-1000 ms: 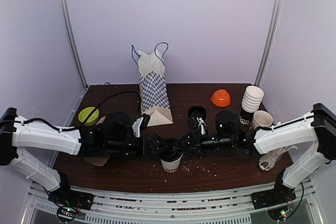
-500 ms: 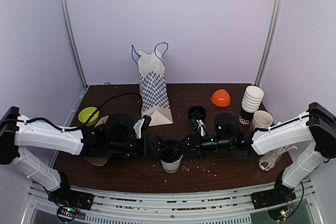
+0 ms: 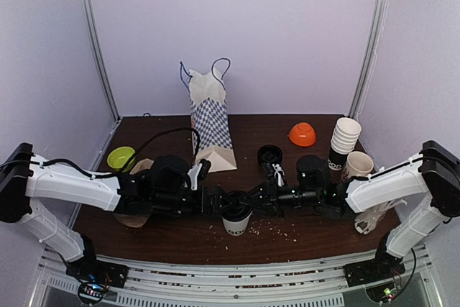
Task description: Pack the takeout coffee
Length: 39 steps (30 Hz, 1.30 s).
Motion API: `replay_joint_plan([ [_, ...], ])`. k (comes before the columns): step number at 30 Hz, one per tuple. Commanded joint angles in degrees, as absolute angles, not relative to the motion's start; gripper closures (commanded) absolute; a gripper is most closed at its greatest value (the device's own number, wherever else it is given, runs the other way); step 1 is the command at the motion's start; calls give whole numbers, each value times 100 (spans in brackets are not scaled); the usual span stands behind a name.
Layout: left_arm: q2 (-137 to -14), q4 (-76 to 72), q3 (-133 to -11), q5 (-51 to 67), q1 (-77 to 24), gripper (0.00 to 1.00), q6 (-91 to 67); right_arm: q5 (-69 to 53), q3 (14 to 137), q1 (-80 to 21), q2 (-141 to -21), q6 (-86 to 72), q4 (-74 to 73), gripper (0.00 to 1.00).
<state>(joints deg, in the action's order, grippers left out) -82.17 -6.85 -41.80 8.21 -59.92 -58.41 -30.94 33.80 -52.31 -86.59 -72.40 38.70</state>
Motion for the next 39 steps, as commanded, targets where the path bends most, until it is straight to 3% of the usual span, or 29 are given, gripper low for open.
replay_joint_plan([
  [1,-8365,-713,-4378,867,-5924,6,-5731,-3041,3314,-5200,-8583,-7171,3697,75],
  [6,-8490,-589,-4454,822,-5915,7,-5686,-2905,3496,-5198,-8404,-6909,3071,60],
  [11,-8592,-589,-4473,810,-5906,8,-5683,-2684,3727,-5197,-8171,-6590,2231,51],
  [28,-8798,-635,-4570,852,-5906,8,-5655,-2173,4688,-5197,-7703,-5653,-125,42],
  [39,-8711,-626,-4658,928,-5906,6,-5605,-1872,5067,-5238,-7610,-4996,-745,35],
])
